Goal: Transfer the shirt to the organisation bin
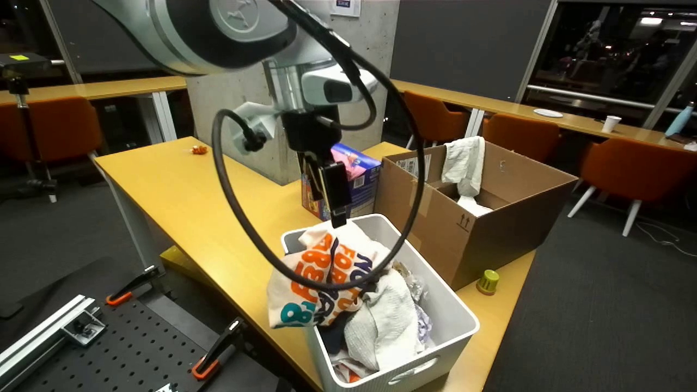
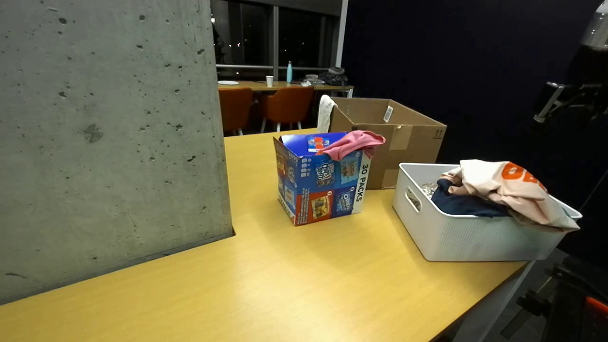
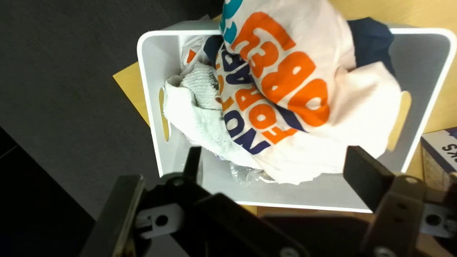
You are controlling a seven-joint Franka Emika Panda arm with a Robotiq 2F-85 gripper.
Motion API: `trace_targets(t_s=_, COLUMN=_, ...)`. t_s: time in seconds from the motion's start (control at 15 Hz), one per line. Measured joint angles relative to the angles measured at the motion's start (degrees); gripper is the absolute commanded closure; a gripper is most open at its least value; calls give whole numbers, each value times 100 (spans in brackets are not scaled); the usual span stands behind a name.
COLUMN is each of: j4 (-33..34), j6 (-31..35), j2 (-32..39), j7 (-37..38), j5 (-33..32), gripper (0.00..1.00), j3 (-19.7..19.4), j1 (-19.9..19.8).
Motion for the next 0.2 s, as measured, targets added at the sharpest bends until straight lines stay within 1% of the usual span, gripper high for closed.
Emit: trace_targets(t_s=0.2, j4=-68, j6=-334, j2=-233, j7=8, j5=56, gripper=0, j3=357, j1=36)
